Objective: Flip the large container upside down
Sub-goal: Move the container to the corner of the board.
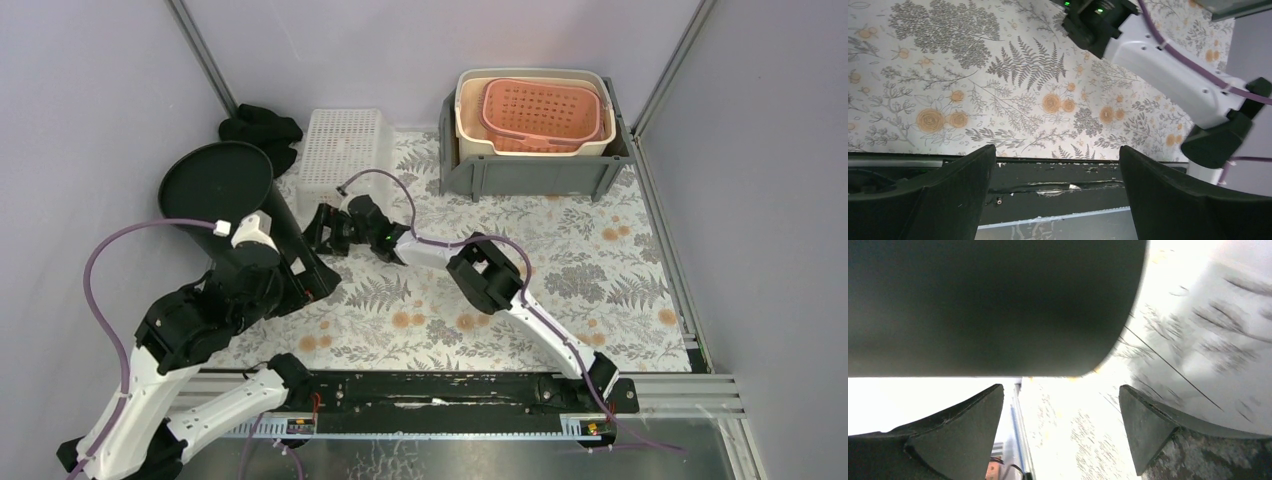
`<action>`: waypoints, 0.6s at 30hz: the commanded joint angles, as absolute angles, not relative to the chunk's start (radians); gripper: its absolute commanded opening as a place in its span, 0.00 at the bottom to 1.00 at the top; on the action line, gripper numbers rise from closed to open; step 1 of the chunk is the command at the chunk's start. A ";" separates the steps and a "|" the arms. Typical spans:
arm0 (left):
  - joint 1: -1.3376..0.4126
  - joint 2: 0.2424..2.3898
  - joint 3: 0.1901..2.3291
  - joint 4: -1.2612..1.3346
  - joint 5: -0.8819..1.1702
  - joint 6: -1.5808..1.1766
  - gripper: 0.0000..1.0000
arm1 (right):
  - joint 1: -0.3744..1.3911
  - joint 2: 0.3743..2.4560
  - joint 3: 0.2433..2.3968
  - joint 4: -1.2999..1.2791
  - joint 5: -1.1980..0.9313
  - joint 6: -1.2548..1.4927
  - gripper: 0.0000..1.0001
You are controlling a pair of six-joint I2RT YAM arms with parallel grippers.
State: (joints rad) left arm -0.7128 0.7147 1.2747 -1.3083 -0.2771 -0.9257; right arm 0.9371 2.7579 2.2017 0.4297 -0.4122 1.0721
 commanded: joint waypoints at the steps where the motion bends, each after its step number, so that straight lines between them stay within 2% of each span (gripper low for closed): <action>1: -0.716 0.699 1.251 -1.336 -0.339 -0.962 1.00 | 0.882 2.548 2.040 0.411 -0.402 0.953 0.92; 5: -0.715 0.704 1.229 -1.318 -0.329 -0.975 1.00 | 0.820 2.509 1.986 0.331 -0.371 0.933 0.92; 14: -0.716 0.718 1.082 -1.258 -0.335 -1.005 1.00 | 0.726 2.542 2.114 0.122 -0.176 0.857 0.92; 18: -0.715 0.726 1.050 -1.244 -0.362 -1.025 1.00 | 0.665 2.542 2.122 0.104 -0.182 0.869 0.92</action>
